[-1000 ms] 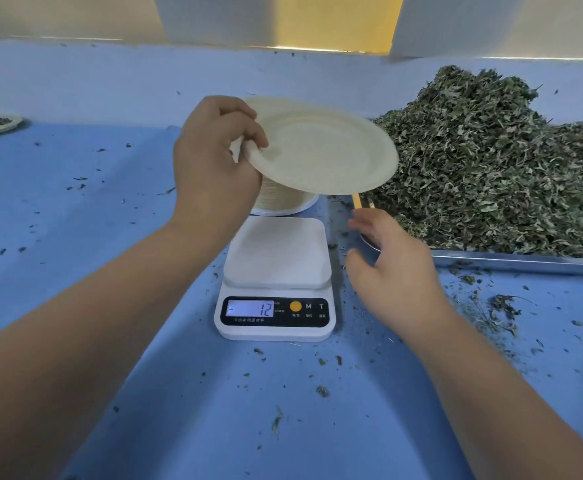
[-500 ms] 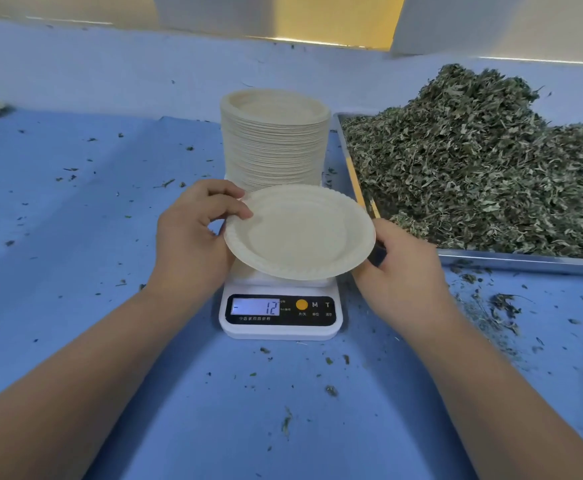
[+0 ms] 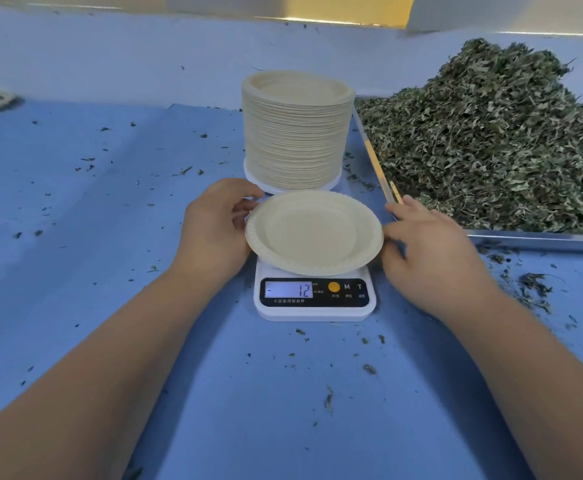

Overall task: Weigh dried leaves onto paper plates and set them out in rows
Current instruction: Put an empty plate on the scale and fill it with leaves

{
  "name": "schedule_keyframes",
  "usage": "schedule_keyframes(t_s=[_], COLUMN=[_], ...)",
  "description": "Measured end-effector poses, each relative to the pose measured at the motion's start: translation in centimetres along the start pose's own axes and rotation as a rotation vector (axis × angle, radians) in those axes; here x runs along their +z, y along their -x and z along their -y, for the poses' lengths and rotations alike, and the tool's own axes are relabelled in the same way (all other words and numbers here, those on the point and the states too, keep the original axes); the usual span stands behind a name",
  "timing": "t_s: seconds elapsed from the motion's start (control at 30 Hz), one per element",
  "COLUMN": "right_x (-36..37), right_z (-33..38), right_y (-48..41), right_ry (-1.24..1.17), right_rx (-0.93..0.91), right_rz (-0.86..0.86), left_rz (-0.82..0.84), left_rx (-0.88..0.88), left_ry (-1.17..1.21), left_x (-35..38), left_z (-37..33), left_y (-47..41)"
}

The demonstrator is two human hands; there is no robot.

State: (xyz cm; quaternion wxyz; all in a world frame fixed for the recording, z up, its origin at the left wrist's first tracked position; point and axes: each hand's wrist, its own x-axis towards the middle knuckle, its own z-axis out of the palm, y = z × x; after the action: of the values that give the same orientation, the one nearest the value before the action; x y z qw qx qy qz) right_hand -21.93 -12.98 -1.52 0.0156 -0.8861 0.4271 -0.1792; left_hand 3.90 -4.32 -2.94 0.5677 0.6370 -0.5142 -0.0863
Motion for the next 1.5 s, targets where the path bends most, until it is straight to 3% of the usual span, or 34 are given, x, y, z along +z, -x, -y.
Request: schedule_keyframes(t_s=[0.2,0.27,0.37,0.43,0.7,1.17,1.33,1.5], right_x=[-0.1,-0.3,-0.1,0.0,0.6,0.2,-0.8,-0.7], right_z=[0.1,0.1,0.1,0.1,-0.2,-0.2,-2.8,-6.1], right_y=[0.2,0.3,0.3,0.2,0.1,-0.6,-5.5,-9.5], right_ry=[-0.100,-0.144,-0.117,-0.092,0.073,-0.066,-0.078,0.108], right_rx=[-0.021,0.020,0.065,0.119,0.167,0.215,0.349,0.484], right_rz=[-0.279,-0.312,-0.321,-0.287,-0.172,-0.172,0.021,0.198], left_rz=[-0.087,-0.161,-0.191,-0.155,-0.035,-0.013,-0.002,-0.005], left_rx=[-0.213,-0.352,-0.547,-0.555,-0.546,-0.521,-0.497,-0.487], left_ry=[-0.012,0.196,0.736,0.812,0.600,0.536,0.506,0.443], left_x=[-0.6,-0.6,-0.6,-0.4,0.6,0.9,0.9,0.9], left_z=[1.5,1.6,1.0,0.8,0.5,1.4,1.4,1.4], left_y=[-0.8,-1.2,-1.5,-1.4,-1.5,-1.8,-1.7,-1.7])
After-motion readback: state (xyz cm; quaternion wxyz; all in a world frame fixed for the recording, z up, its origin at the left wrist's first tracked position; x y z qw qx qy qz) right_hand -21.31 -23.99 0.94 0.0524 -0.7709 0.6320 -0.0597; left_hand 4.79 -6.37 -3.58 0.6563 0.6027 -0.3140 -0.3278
